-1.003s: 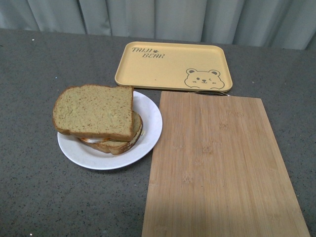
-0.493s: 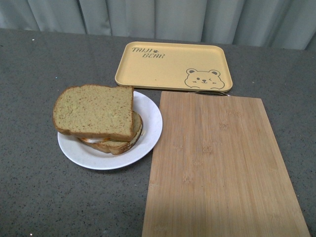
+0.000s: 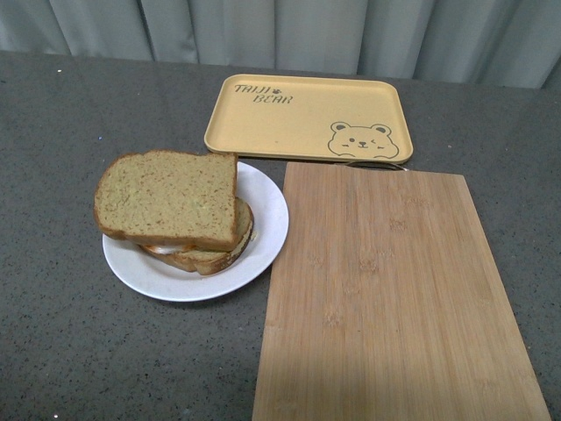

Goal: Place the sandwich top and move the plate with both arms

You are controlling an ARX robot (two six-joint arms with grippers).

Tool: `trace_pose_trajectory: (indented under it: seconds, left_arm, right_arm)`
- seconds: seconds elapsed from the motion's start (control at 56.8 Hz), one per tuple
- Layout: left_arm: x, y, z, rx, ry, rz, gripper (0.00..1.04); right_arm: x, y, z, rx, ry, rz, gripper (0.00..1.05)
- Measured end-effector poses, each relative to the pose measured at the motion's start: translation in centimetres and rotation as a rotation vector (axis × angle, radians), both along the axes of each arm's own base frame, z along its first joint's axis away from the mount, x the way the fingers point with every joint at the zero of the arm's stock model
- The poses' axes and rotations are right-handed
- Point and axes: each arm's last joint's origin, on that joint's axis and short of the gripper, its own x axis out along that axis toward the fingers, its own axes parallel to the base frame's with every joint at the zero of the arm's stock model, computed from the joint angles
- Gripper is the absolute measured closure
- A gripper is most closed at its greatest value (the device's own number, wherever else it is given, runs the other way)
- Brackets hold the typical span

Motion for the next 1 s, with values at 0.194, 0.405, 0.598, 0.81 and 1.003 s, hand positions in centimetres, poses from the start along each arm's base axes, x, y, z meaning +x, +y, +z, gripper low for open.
trace_pose_trajectory:
  seconds: [0.194, 0.405, 0.598, 0.81, 1.003]
  left_arm:
    - [0.0, 0.0, 0.0, 0.0, 0.0, 0.0, 0.07]
    - [0.0, 0.0, 0.0, 0.0, 0.0, 0.0, 0.07]
    - [1.3, -0.1, -1.2, -0.127, 0.34, 0.013, 0.07]
    - [5.4, -1.0, -1.6, -0.326, 0.465, -0.071, 0.07]
    - [9.5, -1.5, -5.6, -0.457, 0.695, -0.07, 0.07]
  right_arm:
    - [0.0, 0.0, 0.0, -0.001, 0.003, 0.0, 0.89]
    - [0.0, 0.0, 0.0, -0.001, 0.003, 0.0, 0.44]
    - [0.0, 0.0, 0.0, -0.001, 0.003, 0.0, 0.09]
    - [0.0, 0.0, 0.0, -0.001, 0.003, 0.0, 0.09]
    - [0.0, 0.0, 0.0, -0.001, 0.003, -0.001, 0.09]
